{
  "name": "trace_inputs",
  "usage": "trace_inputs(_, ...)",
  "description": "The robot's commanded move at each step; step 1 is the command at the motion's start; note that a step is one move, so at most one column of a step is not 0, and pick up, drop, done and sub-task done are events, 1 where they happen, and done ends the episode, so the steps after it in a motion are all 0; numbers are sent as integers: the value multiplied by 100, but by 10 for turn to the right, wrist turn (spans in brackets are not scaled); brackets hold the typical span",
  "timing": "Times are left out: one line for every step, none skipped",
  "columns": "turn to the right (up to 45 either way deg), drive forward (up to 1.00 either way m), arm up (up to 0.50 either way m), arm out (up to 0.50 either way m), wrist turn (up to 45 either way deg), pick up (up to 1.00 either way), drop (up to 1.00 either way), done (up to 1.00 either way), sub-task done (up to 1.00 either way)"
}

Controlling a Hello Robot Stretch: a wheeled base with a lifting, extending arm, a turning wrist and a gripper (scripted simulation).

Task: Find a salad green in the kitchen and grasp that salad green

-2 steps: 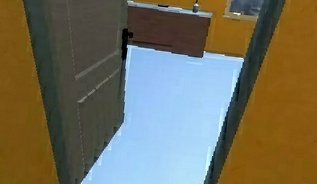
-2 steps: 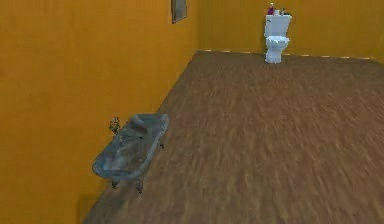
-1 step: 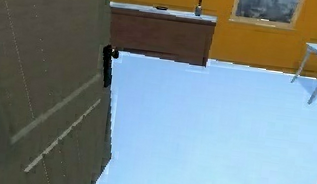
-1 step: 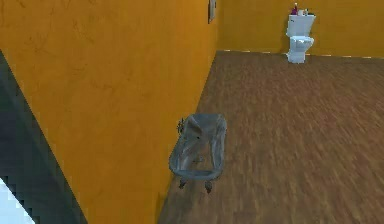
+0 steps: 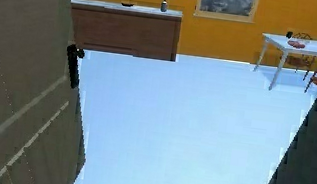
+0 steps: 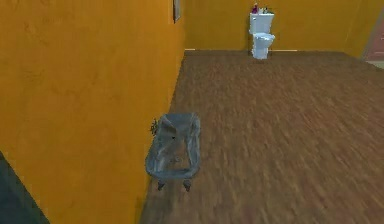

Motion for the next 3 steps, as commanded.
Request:
trace_inputs(0, 30, 0, 0, 0, 0, 0, 0, 0)
trace_inputs(390, 0, 0, 0, 0, 0, 0, 0, 0)
trace_inputs(0, 100, 0, 0, 0, 0, 0, 0, 0)
